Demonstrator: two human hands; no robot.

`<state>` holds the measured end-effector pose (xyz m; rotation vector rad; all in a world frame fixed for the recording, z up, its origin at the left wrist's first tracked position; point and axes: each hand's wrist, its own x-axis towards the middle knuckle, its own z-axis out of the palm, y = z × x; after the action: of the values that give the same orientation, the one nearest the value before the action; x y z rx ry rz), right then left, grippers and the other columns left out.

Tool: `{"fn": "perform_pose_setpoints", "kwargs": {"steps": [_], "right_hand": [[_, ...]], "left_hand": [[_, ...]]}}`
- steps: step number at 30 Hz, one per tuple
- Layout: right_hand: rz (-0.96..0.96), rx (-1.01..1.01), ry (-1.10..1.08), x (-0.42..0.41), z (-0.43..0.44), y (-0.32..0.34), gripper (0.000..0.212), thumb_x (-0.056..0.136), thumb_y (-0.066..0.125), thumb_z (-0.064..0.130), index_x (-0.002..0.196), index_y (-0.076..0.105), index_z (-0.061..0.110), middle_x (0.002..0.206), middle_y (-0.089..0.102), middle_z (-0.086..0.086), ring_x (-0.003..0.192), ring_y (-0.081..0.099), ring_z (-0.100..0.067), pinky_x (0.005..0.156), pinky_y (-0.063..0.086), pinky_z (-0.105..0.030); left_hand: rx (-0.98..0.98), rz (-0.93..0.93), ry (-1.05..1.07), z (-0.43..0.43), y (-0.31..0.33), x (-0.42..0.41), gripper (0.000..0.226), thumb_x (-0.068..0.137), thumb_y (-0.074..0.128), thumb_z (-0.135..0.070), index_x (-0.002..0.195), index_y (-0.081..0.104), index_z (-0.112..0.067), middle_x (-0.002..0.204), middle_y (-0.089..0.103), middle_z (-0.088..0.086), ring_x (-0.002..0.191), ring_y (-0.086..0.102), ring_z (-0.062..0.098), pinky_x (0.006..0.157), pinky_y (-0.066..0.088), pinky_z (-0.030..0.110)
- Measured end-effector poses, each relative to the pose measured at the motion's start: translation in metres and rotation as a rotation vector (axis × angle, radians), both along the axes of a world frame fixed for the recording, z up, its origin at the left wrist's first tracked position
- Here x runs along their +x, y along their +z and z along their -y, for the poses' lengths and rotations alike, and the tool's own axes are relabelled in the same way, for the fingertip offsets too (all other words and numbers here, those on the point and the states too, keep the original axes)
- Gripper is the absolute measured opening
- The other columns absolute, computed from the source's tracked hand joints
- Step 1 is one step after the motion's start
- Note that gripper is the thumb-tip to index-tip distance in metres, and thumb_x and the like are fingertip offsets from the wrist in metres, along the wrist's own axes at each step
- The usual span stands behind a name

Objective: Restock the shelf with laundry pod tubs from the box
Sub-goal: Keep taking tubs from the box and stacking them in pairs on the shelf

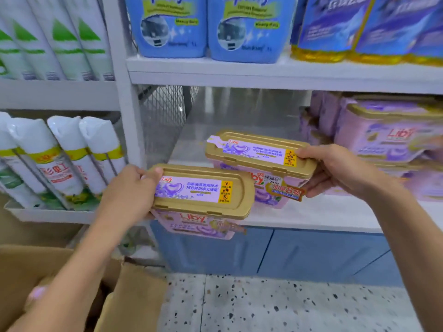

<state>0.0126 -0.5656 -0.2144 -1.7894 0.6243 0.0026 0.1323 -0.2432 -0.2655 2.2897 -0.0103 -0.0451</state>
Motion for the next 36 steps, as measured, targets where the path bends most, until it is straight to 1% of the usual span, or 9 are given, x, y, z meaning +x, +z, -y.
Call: {"fn": "perform_pose_setpoints", "kwargs": {"steps": [5, 18, 21, 23, 25, 27, 29, 32, 36], "right_hand": [[-0.041, -0.012, -0.091, -0.012, 0.038, -0.019, 0.039, 0.098, 0.054, 0.025, 0.097, 0.07, -0.011, 0.074, 0.07, -0.029, 0.047, 0.069, -0.028, 0.05, 0.061, -0.034], [0.066, 0.035, -0.223, -0.021, 0.038, -0.056, 0.027, 0.098, 0.057, 0.026, 0.094, 0.071, 0.004, 0.065, 0.073, -0.006, 0.058, 0.069, -0.024, 0.071, 0.063, -0.04], [0.144, 0.01, -0.167, -0.029, 0.028, -0.069, 0.034, 0.093, 0.059, 0.054, 0.105, 0.069, 0.024, 0.085, 0.077, 0.01, 0.081, 0.073, -0.014, 0.085, 0.058, -0.043], [0.223, 0.08, -0.112, -0.037, 0.019, -0.084, 0.066, 0.067, 0.074, 0.072, 0.12, 0.052, 0.038, 0.116, 0.068, 0.022, 0.106, 0.07, -0.004, 0.091, 0.054, -0.036], [0.324, 0.061, -0.123, -0.038, 0.009, -0.099, 0.087, 0.06, 0.092, 0.05, 0.125, 0.037, 0.033, 0.128, 0.06, 0.017, 0.11, 0.065, 0.007, 0.088, 0.054, -0.02], [0.428, -0.071, -0.185, -0.03, 0.0, -0.105, 0.088, 0.063, 0.094, 0.017, 0.131, 0.038, 0.022, 0.126, 0.064, 0.011, 0.106, 0.066, 0.008, 0.084, 0.055, -0.014], [0.476, -0.207, -0.243, -0.023, -0.006, -0.107, 0.076, 0.063, 0.094, 0.013, 0.127, 0.055, 0.022, 0.117, 0.072, 0.013, 0.105, 0.068, 0.001, 0.093, 0.055, -0.026], [0.491, -0.23, -0.313, -0.028, -0.011, -0.098, 0.066, 0.058, 0.096, 0.018, 0.116, 0.066, 0.029, 0.107, 0.075, 0.018, 0.098, 0.071, -0.002, 0.09, 0.056, -0.033], [0.63, -0.254, -0.367, -0.051, -0.011, -0.063, 0.062, 0.059, 0.094, 0.018, 0.115, 0.068, 0.025, 0.104, 0.077, 0.014, 0.088, 0.071, 0.0, 0.067, 0.053, -0.01]], "left_hand": [[0.006, 0.031, -0.019, 0.047, -0.003, 0.012, 0.044, 0.095, 0.055, -0.051, 0.08, 0.058, -0.01, 0.078, 0.072, 0.018, 0.06, 0.074, 0.033, 0.077, 0.061, 0.051], [-0.066, 0.123, 0.204, 0.048, -0.02, 0.026, 0.044, 0.094, 0.056, -0.05, 0.089, 0.066, -0.007, 0.103, 0.068, 0.022, 0.102, 0.059, 0.042, 0.085, 0.044, 0.045], [-0.446, 0.073, 0.251, 0.053, -0.02, 0.02, 0.031, 0.093, 0.062, -0.041, 0.077, 0.065, -0.014, 0.081, 0.07, 0.006, 0.087, 0.063, 0.031, 0.076, 0.047, 0.038], [-0.905, 0.007, 0.196, 0.057, -0.024, 0.009, 0.033, 0.094, 0.065, -0.035, 0.066, 0.069, -0.019, 0.064, 0.069, -0.006, 0.071, 0.066, 0.021, 0.062, 0.049, 0.027], [-1.205, 0.059, 0.0, 0.05, -0.042, 0.003, 0.027, 0.084, 0.075, -0.048, 0.088, 0.072, -0.021, 0.071, 0.073, -0.011, 0.071, 0.07, 0.009, 0.057, 0.054, 0.02], [-1.113, 0.068, -0.211, 0.038, -0.061, 0.002, 0.087, 0.056, 0.09, -0.061, 0.122, 0.058, -0.015, 0.09, 0.077, -0.011, 0.085, 0.073, 0.006, 0.064, 0.058, 0.018], [-0.894, 0.063, -0.322, 0.029, -0.066, 0.003, 0.109, 0.042, 0.098, -0.055, 0.129, 0.052, -0.01, 0.094, 0.079, -0.007, 0.088, 0.073, 0.01, 0.065, 0.06, 0.023], [-0.662, 0.094, -0.355, 0.027, -0.077, 0.002, 0.081, 0.048, 0.099, -0.016, 0.119, 0.062, -0.009, 0.101, 0.08, -0.007, 0.095, 0.074, 0.007, 0.076, 0.06, 0.021], [-0.619, 0.081, -0.296, 0.021, -0.08, -0.002, 0.063, 0.059, 0.09, -0.001, 0.115, 0.065, -0.017, 0.099, 0.078, -0.017, 0.094, 0.072, -0.002, 0.074, 0.053, 0.008]]}}
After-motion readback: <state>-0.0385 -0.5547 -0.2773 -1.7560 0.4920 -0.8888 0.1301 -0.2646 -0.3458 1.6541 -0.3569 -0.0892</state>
